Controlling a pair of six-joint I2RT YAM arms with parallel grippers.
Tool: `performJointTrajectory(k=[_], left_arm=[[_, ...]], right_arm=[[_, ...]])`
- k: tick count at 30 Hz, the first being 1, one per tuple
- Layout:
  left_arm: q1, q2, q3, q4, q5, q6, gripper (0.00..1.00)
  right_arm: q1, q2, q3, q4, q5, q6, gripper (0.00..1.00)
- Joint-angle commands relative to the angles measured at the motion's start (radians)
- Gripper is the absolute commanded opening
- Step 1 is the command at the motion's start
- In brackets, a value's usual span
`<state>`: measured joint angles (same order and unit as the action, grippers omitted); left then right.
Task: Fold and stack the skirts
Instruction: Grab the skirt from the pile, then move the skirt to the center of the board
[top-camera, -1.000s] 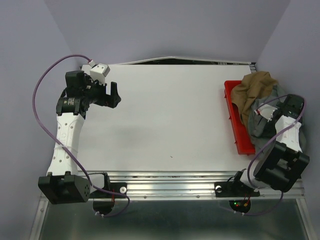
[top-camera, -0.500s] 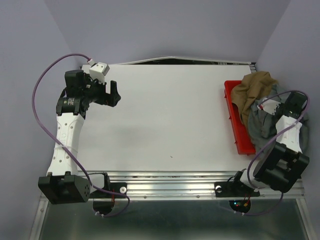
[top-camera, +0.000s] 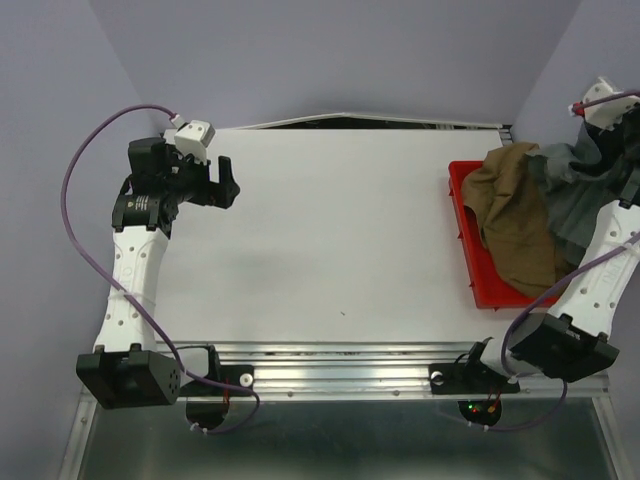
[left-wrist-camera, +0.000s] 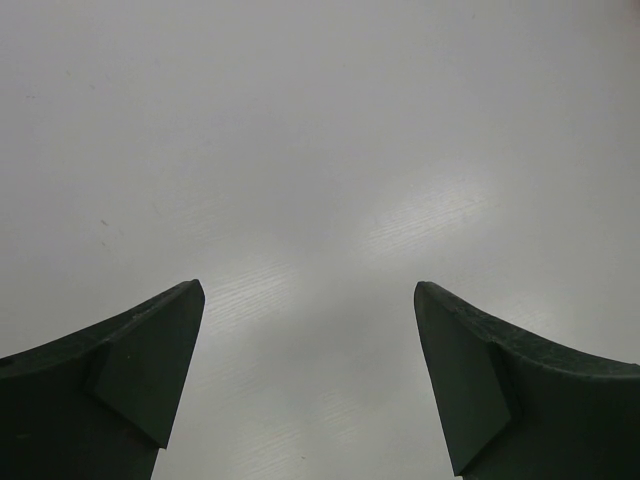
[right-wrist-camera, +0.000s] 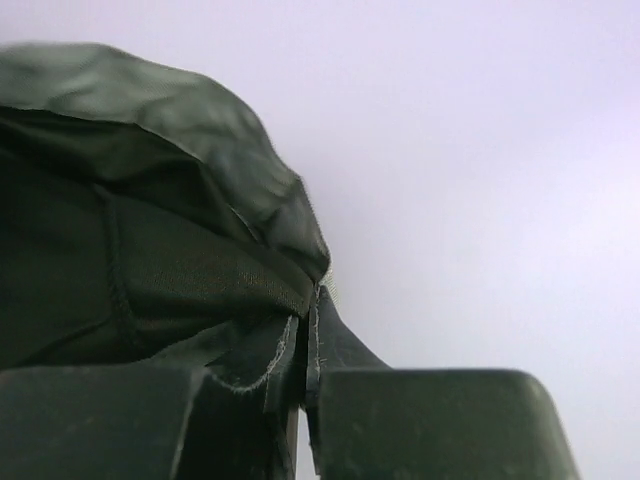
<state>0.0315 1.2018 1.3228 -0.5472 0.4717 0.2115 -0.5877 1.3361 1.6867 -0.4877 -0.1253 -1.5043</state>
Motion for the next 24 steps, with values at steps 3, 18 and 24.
performJointTrajectory(k=[3, 18, 24], left_arm=[[-0.005, 0.008, 0.085, 0.093, -0.038, -0.073, 0.98], [0.128, 0.062, 0.184, 0.081, 0.136, -0.170, 0.91], [0.131, 0.013, 0.113, 0.075, 0.107, -0.104, 0.91]], right_arm=[[0.074, 0.046, 0.324, -0.147, -0.333, 0.355, 0.01], [0.392, 0.094, 0.340, 0.629, -0.912, 1.777, 0.01], [0.801, 0.054, -0.020, 0.528, -0.690, 1.601, 0.01]])
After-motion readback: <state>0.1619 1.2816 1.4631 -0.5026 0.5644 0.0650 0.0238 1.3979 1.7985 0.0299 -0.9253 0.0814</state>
